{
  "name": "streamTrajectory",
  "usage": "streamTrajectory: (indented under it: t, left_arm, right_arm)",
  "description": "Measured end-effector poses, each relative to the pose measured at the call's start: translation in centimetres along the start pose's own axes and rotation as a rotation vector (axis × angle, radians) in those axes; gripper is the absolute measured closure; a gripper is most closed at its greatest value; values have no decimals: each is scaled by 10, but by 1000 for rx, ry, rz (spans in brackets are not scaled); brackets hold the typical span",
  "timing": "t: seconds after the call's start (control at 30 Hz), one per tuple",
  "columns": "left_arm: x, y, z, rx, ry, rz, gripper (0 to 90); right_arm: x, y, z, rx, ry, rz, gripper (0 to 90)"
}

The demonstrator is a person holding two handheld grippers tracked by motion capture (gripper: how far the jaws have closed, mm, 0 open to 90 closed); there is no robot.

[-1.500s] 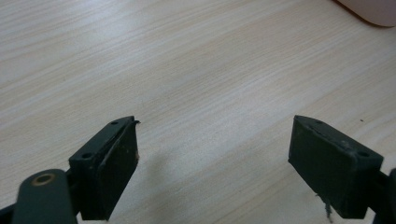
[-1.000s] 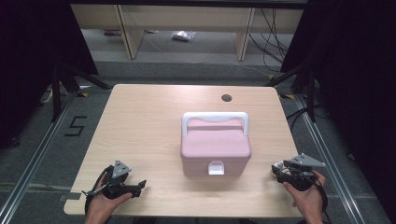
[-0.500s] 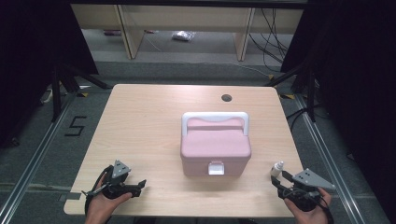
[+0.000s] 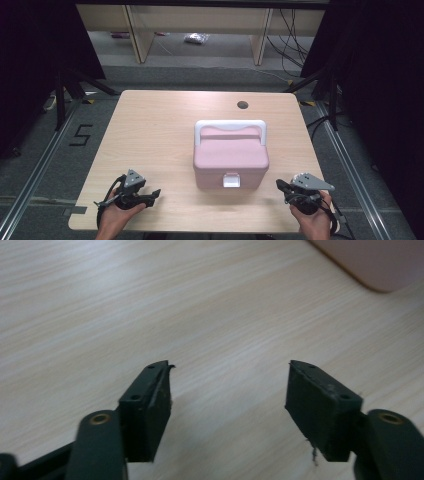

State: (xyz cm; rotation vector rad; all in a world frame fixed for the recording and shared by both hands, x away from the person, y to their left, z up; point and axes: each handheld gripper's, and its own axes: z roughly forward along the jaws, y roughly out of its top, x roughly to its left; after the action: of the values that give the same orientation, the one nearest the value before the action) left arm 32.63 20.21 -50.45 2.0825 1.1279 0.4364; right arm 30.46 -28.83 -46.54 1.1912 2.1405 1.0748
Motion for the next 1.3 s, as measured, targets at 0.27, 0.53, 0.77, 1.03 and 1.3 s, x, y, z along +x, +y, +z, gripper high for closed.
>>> streamTrajectory:
  t: [0.27, 0.53, 0.77, 1.03, 1.3]
  left_arm:
    - [-12, 25, 23, -45, -49, 68, 723]
    - [-19, 50, 46, -76, -60, 71, 885]
    - [-35, 64, 58, -98, -129, 98, 897]
    - [-46, 69, 65, -125, -185, 93, 897]
    - [-49, 68, 66, -144, -184, 103, 897]
  right_arm:
    - [-3, 11, 24, -5, -32, 5, 900]
    - [-4, 19, 39, -1, -25, 61, 900]
    - [-5, 25, 48, -16, -10, 7, 900]
    - [-3, 25, 50, -25, 28, 13, 900]
    - [1, 25, 47, -21, 19, 9, 900]
